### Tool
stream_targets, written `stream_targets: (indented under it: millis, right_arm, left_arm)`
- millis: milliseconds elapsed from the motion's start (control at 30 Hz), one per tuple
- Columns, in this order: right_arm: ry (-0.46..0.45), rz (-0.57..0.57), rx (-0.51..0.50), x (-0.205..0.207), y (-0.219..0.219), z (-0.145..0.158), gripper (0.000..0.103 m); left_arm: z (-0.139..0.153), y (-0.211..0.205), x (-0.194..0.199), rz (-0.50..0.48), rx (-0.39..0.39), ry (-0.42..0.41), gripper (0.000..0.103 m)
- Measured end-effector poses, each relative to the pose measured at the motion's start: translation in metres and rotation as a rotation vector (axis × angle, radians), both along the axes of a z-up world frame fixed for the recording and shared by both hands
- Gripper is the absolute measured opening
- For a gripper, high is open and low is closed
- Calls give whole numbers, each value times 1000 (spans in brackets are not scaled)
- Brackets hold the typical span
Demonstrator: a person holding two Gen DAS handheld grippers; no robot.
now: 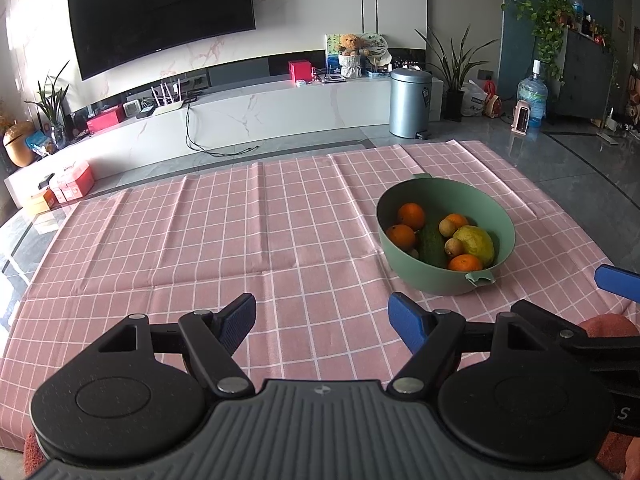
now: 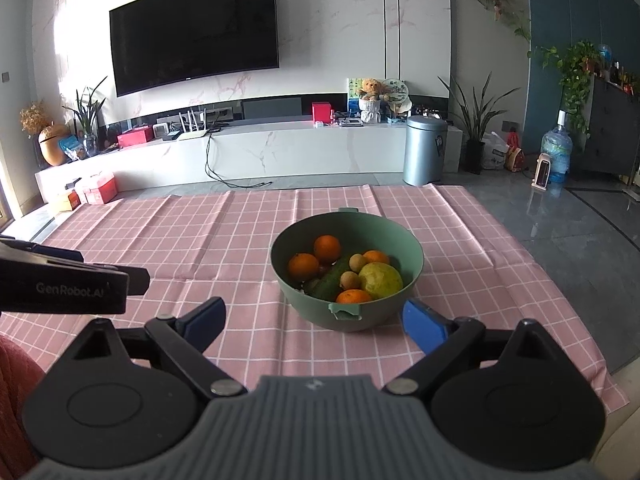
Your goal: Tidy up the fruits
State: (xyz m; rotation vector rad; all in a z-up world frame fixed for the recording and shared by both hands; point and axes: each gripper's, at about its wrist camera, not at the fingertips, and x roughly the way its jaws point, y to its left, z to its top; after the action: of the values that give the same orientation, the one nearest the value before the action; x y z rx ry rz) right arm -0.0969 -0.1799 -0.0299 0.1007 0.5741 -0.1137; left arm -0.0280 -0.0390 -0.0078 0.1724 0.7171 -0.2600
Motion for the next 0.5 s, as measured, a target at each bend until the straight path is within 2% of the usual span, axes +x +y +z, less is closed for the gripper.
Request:
stream_targets:
  millis: [500]
  right_arm:
    - [12, 5, 7, 2, -2, -2, 93]
  left_arm:
    - [-4, -4, 1, -12, 7, 11, 89]
